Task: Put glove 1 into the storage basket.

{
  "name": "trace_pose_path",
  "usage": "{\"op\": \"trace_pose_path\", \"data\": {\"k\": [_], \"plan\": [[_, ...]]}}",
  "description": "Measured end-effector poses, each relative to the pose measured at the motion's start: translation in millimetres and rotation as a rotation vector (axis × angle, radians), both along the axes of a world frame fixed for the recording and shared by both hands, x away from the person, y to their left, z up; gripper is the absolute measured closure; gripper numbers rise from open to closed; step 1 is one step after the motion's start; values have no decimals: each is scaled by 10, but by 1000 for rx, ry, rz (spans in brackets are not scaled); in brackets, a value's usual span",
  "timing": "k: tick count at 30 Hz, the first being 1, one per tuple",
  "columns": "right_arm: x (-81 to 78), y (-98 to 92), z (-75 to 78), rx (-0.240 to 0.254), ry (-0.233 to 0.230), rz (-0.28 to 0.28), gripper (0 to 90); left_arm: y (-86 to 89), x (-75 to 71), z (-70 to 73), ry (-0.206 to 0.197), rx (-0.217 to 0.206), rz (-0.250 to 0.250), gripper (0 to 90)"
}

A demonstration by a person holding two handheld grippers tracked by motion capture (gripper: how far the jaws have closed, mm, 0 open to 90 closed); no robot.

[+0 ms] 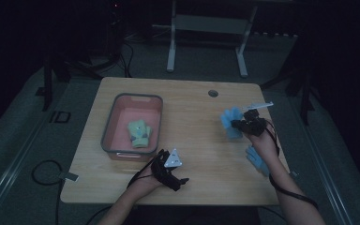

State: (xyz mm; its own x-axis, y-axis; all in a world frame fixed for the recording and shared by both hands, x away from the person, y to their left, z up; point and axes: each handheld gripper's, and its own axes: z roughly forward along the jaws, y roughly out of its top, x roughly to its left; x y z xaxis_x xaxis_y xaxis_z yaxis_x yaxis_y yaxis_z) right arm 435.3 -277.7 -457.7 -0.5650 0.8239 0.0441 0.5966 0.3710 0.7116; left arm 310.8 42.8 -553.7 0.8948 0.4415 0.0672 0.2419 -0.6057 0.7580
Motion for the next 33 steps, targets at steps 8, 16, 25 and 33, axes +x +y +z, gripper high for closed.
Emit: {"op": "trace_pose_path", "data": {"k": [8, 16, 25, 33], "plan": [[-287, 301, 66, -1, -18, -25, 875, -6, 0, 7, -4, 2, 1, 36], [-480, 568, -132, 35, 23, -49, 875, -14, -9, 5, -15, 5, -10, 36], [-501, 751, -425, 57, 45, -80, 872, -12, -24, 1, -11, -7, -10, 35], [-402, 736, -676, 43, 102, -105, 821, -8, -21, -1, -16, -3, -14, 36]]}}
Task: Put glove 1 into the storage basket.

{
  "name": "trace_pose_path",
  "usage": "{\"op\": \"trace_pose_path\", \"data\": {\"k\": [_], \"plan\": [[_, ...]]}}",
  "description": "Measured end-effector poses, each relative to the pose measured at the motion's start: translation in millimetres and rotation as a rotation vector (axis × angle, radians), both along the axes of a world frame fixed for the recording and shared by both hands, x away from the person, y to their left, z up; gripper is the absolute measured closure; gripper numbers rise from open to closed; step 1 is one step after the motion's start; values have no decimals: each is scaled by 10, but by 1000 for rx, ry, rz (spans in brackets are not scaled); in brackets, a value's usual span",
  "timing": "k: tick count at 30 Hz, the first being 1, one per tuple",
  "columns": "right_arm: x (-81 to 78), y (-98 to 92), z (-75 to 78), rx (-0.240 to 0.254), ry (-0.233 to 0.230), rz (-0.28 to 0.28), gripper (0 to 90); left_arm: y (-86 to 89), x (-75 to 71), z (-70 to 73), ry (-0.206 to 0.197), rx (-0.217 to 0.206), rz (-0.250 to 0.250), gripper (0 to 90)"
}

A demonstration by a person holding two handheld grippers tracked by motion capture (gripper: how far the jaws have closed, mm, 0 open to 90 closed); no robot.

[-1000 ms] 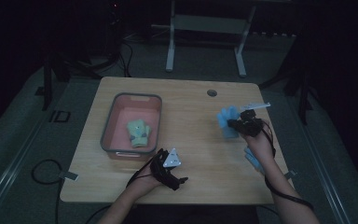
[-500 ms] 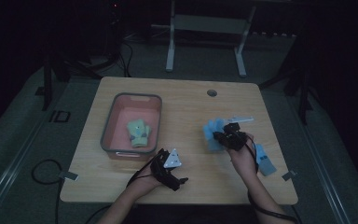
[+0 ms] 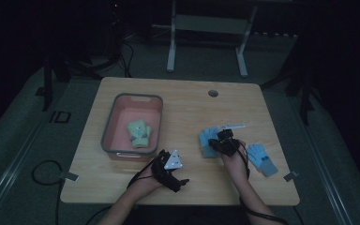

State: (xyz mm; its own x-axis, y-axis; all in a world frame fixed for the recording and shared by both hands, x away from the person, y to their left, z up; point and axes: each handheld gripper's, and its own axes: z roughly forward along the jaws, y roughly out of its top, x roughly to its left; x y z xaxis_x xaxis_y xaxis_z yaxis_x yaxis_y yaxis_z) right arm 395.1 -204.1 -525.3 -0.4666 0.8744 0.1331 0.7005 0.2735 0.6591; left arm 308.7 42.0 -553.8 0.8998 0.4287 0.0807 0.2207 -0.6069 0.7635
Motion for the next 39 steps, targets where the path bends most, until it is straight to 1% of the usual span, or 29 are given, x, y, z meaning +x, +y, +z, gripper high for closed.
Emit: {"op": "trace_pose_path", "data": {"k": [2, 4, 5, 7, 8, 9, 10, 11, 13, 16, 18, 19, 21, 22, 24, 25, 28, 31, 32, 33, 34, 37, 38, 39], "plan": [[26, -2, -68, -15, 22, 2, 784, 1, 0, -1, -1, 1, 0, 36], [42, -10, -136, -23, 39, 4, 787, 0, -1, -2, -2, 3, -2, 35], [41, -17, -154, -21, 35, 5, 784, 0, 0, -2, -2, 5, -1, 36], [33, -20, -149, -14, 36, 5, 741, 0, 0, -3, -3, 5, -1, 36], [33, -20, -149, -14, 36, 5, 741, 0, 0, -3, -3, 5, -1, 36], [32, -18, -142, -14, 36, 7, 701, 2, 0, -3, -5, 6, -1, 36], [24, -18, -100, -7, 30, 17, 636, 2, -1, -4, -5, 5, -1, 35], [17, -22, -77, -7, 25, 23, 635, 2, -2, -5, -5, 5, -1, 35], [0, -43, -8, -3, 5, 43, 597, -1, -5, -6, -5, 5, -4, 35], [-25, -109, 99, -1, -30, 104, 567, 0, -7, -6, -7, 8, -7, 35], [-36, -160, 150, -4, -39, 125, 552, 0, -3, -7, -7, 7, -6, 35], [-42, -201, 178, 0, -53, 150, 537, 1, -2, -6, -7, 7, -6, 35], [-50, -282, 229, -9, -62, 171, 539, -1, 1, -8, -10, 8, -5, 36], [-52, -330, 251, 0, -75, 192, 538, -2, -1, -7, -10, 10, -6, 35], [-66, -442, 299, -17, -91, 224, 544, -5, -2, -9, -10, 10, -6, 36], [-68, -484, 310, -16, -95, 228, 547, -6, -3, -9, -10, 12, -6, 36], [-77, -661, 340, -49, -117, 246, 556, -8, -4, -10, -7, 11, -5, 35], [-91, -856, 345, -57, -127, 250, 570, -11, -6, -12, -8, 13, -5, 36], [-91, -856, 345, -57, -127, 250, 570, -11, -6, -12, -8, 13, -5, 35], [-99, -924, 344, -63, -136, 248, 578, -13, -5, -12, -9, 17, -6, 35], [-110, -1077, 337, -68, -129, 244, 584, -14, -6, -12, -10, 17, -5, 35], [-133, -1283, 327, -91, -123, 244, 595, -18, -7, -13, -13, 23, -7, 35], [-133, -1283, 327, -91, -123, 244, 595, -18, -7, -13, -13, 23, -7, 35], [-142, -1353, 324, -99, -123, 246, 595, -22, -12, -11, -16, 23, -7, 35]]}}
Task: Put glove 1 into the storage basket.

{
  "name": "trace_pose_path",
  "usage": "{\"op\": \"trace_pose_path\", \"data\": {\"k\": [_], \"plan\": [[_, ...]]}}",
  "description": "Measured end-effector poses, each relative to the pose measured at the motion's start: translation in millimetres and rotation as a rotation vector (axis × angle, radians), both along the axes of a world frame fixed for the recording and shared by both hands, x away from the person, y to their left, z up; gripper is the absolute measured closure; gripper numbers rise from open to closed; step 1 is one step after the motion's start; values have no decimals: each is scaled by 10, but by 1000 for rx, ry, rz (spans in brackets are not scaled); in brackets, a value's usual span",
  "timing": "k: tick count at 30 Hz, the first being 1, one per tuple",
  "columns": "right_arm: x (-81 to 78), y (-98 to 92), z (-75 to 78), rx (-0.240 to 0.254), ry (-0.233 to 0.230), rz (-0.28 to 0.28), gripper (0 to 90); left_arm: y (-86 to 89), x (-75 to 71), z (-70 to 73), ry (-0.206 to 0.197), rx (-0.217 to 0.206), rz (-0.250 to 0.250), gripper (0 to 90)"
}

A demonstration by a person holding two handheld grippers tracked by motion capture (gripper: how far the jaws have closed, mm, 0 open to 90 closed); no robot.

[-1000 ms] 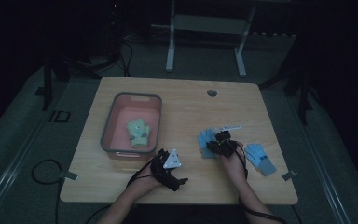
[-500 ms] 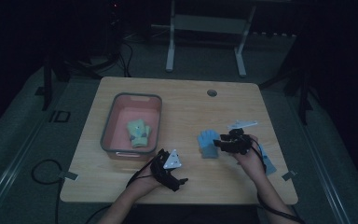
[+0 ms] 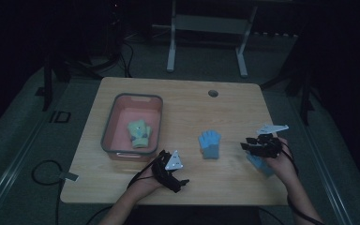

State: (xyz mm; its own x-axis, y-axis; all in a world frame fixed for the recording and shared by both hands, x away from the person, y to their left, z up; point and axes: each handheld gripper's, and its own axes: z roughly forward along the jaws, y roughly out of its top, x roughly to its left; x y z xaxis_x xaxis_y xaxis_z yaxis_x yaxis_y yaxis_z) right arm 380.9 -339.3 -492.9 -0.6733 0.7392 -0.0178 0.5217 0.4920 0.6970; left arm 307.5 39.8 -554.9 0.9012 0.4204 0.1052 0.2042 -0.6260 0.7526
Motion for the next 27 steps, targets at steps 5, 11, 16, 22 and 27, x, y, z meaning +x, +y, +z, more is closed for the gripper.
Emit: {"op": "trace_pose_path", "data": {"k": [5, 11, 16, 22, 27], "plan": [[-54, -380, -67, -36, 40, 28, 640, -7, -5, -4, -2, 7, -4, 35], [-108, -549, -223, -81, 76, 60, 628, -8, -8, -8, 0, 7, -9, 36], [-127, -613, -353, -104, 116, 48, 601, -9, -9, -8, -1, 7, -12, 35], [-179, -551, -430, -101, 90, 3, 711, -12, -12, -7, -6, 10, -19, 35], [-197, -477, -413, -113, 106, -51, 832, -17, -18, -13, -10, 15, -21, 35]]}}
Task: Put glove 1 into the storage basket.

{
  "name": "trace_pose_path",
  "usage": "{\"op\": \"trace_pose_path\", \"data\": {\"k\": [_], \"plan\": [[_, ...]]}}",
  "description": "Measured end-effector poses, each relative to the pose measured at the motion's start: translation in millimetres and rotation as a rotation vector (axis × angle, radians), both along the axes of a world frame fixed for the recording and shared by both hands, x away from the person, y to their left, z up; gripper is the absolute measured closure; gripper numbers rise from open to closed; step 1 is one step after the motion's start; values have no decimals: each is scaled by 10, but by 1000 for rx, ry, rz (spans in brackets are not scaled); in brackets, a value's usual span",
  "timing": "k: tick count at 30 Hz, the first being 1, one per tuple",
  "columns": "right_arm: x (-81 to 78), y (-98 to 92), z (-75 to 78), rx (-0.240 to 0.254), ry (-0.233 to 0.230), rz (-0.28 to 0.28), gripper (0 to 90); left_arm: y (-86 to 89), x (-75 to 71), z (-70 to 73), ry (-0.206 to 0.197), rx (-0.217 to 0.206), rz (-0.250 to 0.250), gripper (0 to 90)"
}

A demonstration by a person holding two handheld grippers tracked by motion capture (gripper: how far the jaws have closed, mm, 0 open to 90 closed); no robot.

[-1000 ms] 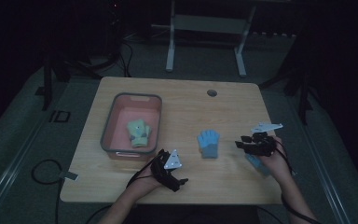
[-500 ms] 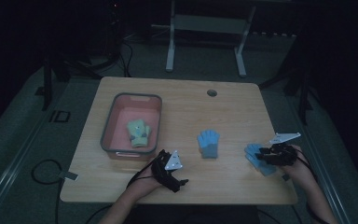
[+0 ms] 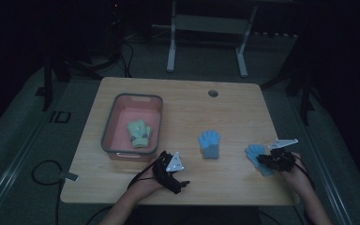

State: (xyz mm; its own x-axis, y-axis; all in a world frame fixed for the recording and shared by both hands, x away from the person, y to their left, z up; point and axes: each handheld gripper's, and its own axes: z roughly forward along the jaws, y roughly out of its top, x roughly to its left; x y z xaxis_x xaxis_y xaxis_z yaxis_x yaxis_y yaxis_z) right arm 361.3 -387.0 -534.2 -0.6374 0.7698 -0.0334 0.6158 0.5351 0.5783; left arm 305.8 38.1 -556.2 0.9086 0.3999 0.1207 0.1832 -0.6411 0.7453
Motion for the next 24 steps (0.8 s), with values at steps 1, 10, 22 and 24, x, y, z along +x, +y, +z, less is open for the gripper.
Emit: {"op": "trace_pose_path", "data": {"k": [1, 10, 22, 24], "plan": [[0, 15, 6, -3, 3, -11, 839, 1, 0, 0, -3, -1, 2, 35], [49, 188, 363, 88, -75, -165, 850, 5, 4, 4, -3, -3, 2, 35], [174, 617, 709, 151, -128, -310, 848, 8, 7, 9, -1, -7, -1, 35], [200, 693, 722, 148, -134, -324, 848, 6, 6, 10, -2, -4, -2, 35]]}}
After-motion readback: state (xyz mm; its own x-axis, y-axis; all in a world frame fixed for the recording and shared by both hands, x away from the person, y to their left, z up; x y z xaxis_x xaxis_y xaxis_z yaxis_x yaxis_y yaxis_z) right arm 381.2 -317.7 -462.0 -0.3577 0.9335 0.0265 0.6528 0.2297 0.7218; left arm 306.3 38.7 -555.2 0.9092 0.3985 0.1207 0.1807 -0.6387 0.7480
